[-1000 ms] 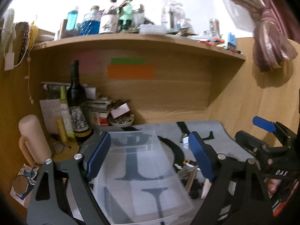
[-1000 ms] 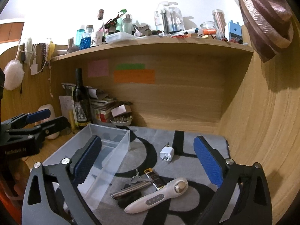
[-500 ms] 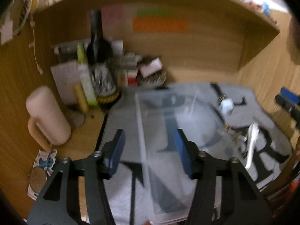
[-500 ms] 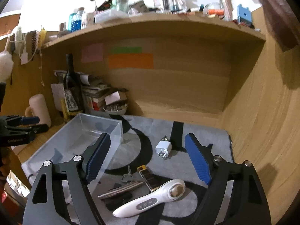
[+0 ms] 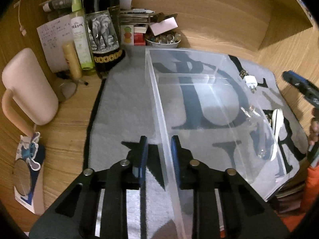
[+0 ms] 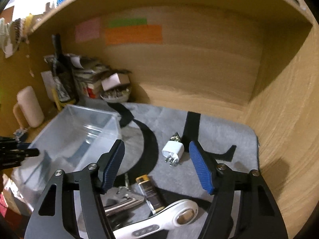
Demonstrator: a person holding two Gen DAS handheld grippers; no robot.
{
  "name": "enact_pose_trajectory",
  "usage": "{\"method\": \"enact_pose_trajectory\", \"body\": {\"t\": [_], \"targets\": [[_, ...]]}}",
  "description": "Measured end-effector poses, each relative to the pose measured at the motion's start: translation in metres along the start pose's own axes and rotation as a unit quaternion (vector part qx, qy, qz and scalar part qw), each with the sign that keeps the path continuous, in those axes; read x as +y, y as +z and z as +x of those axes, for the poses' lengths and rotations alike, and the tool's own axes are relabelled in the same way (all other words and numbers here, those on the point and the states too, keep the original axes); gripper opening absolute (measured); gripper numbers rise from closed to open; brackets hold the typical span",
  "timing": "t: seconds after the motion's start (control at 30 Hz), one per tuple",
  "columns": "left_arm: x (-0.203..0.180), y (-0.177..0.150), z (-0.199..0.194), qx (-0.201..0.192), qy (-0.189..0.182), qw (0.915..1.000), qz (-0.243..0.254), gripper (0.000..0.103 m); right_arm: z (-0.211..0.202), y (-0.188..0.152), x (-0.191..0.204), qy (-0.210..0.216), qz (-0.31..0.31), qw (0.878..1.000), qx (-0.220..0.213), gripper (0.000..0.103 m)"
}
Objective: Organize rigid objects
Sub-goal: 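Grasp the clear box rim with the left tool while the right tool reaches the white plug, then close the right tool on the white plug adapter and lift it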
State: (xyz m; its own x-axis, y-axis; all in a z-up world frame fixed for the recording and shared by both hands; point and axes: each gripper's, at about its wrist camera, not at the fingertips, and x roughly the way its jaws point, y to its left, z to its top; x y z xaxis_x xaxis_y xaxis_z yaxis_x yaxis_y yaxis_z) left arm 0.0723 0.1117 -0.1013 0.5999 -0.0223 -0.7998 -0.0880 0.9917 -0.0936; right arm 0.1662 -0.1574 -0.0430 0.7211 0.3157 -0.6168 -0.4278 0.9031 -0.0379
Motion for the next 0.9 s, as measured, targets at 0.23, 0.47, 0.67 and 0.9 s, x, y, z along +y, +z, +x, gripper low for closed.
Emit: {"method": "enact_pose_trajectory", "body": {"t": [0.23, 0.47, 0.67, 0.9], "targets": [[-0.005, -0.003, 0.004, 0.005, -0.012, 0.9999, -0.001, 0.010, 0.050, 0.002, -0.006, -0.007, -0.003, 0.998, 0.057, 0.063], [-0.004, -0.005, 0.004, -0.002, -0.016, 0.9998, -0.012, 0.010, 0.105, 0.002, -0.022, -0.004, 0.013, 0.991, 0.134, 0.056], [-0.003, -0.006, 0.004, -0.008, -0.016, 0.9998, -0.010, 0.010, 0.129, -0.003, -0.027, -0.014, 0.017, 0.985, 0.172, 0.055], [-0.001, -0.007, 0.003, -0.013, -0.019, 0.9997, -0.010, 0.010, 0.137, -0.002, -0.032, 0.000, 0.044, 0.983, 0.180, 0.041]]}}
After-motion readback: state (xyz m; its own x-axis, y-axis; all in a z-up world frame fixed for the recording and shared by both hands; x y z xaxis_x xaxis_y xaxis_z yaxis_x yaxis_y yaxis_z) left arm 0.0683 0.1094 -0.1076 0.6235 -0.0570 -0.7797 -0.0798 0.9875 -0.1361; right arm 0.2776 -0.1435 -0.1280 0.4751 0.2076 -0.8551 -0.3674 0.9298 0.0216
